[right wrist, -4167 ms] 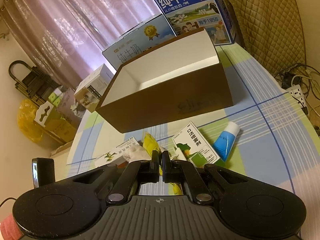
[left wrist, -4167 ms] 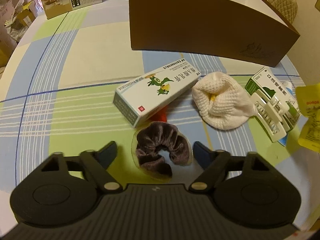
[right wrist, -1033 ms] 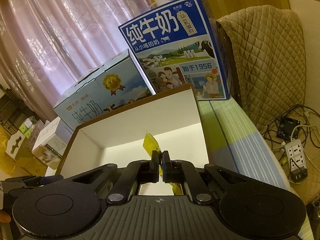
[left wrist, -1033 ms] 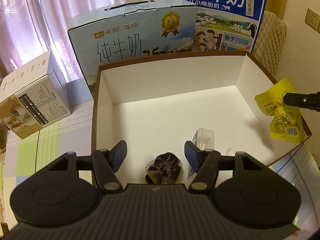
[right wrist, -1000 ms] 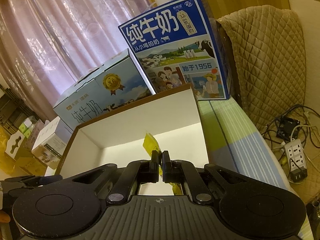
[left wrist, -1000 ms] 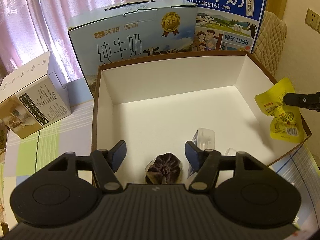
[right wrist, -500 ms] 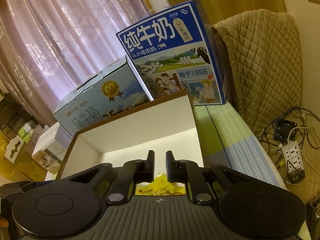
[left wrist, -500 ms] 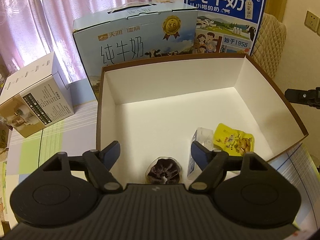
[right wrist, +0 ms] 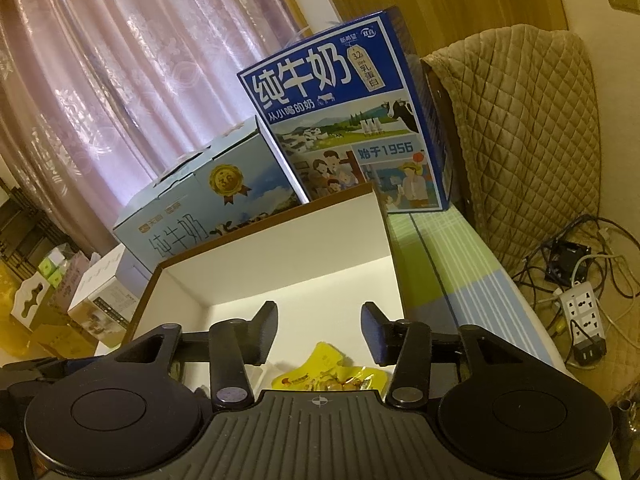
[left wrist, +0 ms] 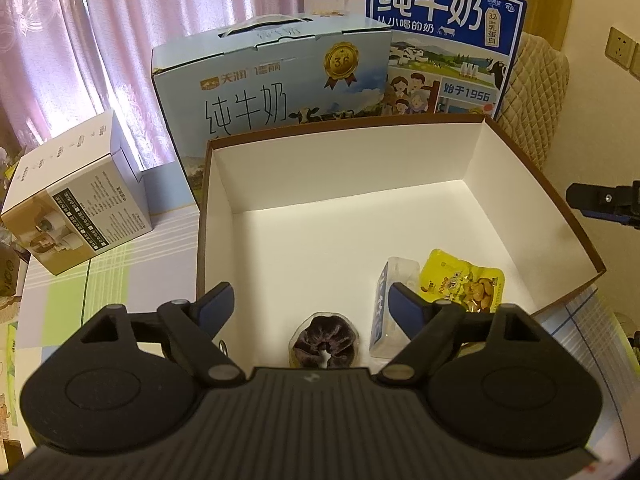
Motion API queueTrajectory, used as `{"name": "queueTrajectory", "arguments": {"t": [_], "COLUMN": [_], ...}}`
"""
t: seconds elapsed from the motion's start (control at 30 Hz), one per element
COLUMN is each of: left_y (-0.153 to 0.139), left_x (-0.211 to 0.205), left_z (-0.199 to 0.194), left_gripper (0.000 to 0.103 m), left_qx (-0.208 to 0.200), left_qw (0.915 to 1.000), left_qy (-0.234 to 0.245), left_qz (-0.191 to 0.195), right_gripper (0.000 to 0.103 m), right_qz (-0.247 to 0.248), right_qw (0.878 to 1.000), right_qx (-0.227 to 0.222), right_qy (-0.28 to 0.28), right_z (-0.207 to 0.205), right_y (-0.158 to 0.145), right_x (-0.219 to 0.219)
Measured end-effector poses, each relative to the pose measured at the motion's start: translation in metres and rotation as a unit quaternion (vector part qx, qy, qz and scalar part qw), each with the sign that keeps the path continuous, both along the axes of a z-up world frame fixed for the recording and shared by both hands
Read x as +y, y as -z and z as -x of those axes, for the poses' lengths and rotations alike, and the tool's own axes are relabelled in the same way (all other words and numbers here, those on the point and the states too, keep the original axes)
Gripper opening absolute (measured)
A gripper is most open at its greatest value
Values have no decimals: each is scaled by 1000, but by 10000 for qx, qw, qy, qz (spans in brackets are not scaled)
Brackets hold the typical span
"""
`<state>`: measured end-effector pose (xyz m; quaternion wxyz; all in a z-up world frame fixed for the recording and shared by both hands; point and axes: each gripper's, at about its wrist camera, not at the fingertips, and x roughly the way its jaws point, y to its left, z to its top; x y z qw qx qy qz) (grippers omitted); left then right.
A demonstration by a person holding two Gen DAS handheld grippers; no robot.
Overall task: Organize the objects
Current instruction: 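Withdraw both tools from the box toward the remaining items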
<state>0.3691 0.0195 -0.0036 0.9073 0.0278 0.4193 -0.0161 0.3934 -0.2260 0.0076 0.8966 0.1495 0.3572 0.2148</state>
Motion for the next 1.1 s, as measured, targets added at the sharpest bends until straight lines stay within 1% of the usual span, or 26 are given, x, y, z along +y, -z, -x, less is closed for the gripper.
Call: {"name": "queueTrajectory", "arguments": {"t": [0.1,0.2,0.33,0.57,0.87,1.03,1.1], "left_y": [-3,-8,-14,-23,-30,-30,-29], "left_x": [-1,-1,1,8,24,32,33], "left_z": [5,11,22,51,90,110,119], "left_gripper": [86,87,89,91,92,93,93], "left_qx": [-30,-78,-134,-213,-278,-246,-237], "left_qw": [10000,10000,9998,9993,9980,9972,9971], "left_qy": [4,7,-21,-152,-423,-563,-612], "left_qz": [23,55,127,273,390,432,383], "right_gripper": [55,62,66,68,68,68,68], "right_qz": [110,195,308,450,533,590,570], "right_qw": [9999,9997,9992,9980,9976,9971,9971], "right_qx": [-26,-119,-219,-285,-175,-96,-62], "right_qy": [34,-28,-137,-326,-398,-478,-510], "right_z": [6,16,32,64,101,118,124], "right_y": [-2,-6,-10,-11,-2,3,4], "right_x": [0,1,2,-1,-10,-9,-9]}}
